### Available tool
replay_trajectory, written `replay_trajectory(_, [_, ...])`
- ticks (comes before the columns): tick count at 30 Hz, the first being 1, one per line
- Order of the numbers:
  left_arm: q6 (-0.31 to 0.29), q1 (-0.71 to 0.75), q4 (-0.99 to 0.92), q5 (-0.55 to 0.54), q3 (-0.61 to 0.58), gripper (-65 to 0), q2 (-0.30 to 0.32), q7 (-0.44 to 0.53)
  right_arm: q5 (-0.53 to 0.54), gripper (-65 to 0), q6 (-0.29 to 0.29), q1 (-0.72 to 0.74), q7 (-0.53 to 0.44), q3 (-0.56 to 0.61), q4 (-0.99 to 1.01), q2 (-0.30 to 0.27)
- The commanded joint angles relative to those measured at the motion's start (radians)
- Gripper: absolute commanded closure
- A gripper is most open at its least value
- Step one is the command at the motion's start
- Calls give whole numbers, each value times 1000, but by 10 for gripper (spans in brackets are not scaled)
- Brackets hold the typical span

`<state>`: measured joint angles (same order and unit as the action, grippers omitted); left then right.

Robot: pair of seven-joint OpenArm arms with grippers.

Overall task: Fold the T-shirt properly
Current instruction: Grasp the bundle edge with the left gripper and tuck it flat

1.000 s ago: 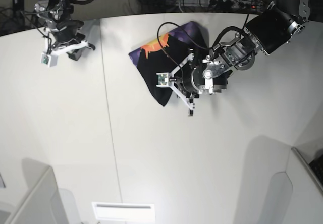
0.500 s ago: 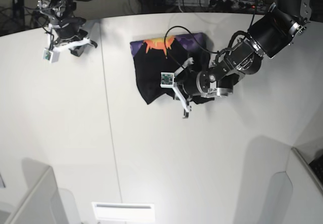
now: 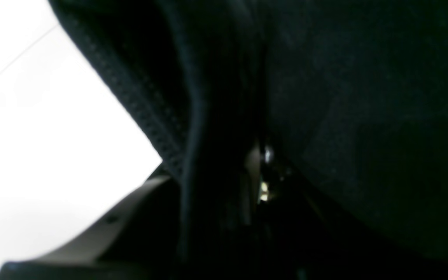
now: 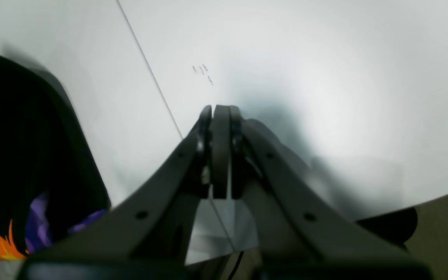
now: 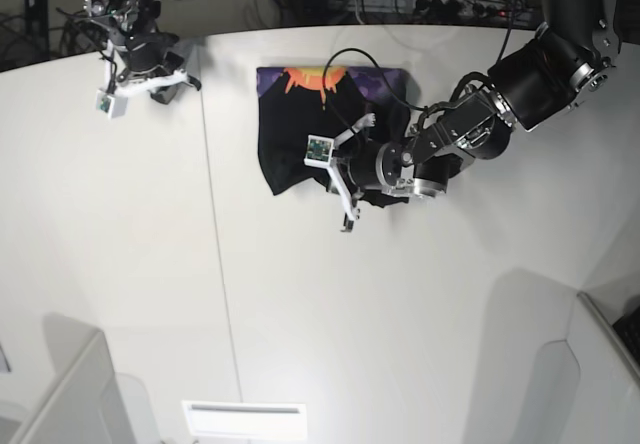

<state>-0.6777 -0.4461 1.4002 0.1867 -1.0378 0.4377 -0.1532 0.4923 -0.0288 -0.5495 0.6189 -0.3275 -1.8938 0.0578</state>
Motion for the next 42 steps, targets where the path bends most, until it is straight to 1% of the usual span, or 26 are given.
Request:
replay_trajectory(1, [-20,-3,3,7,-3,0,3,-21,4,0,3,-4,-18,-5,-14,-3])
replay_trajectory(4, [-20,-3,3,6,-5,0,10,-26,4,0,3,-4,-18,-5,-14,-3])
replay_trajectory(9, [-20,-4,3,4,4,0,3,-147,4,0,3,1,-18,-3,-14,-3])
replay_trajectory(21, [-20,-13,4,6,6,0,2,-154,4,0,3,6,-18,-3,-14,-3])
replay_trajectory(22, [-20,-15,4,6,6,-12,0,-154,4,0,3,6,-18,-3,-14,-3])
replay_trajectory(24, [-20,-15,4,6,6,-148,-9,-154,4,0,3,6,-18,-2,-14,-3])
replay_trajectory(26, [-20,-15,4,9,6,-245,-18,-154,4,0,3,6,-18,0,-14,-3])
replay_trajectory(28, [-20,-26,6,9,7,-314,-20,-154,4,0,3,6,-18,1,-14,-3])
replay_trajectory(29, [-20,-32,8,6,7,-334,-20,-154,4,0,3,6,-18,1,-14,-3])
replay_trajectory(30, [-20,-36,8,6,6,-351,-20,-154,4,0,3,4,-18,3,-14,-3])
replay_trajectory(32, [-20,-61,12,6,7,-362,-26,-154,4,0,3,3,-18,3,-14,-3])
replay_trajectory(34, [-20,-79,12,6,7,-362,-40,-156,4,0,3,3,-18,3,-14,-3])
replay_trajectory(42, [-20,-116,58,4,7,-367,-41,-156,4,0,3,-2,-18,5,-14,-3])
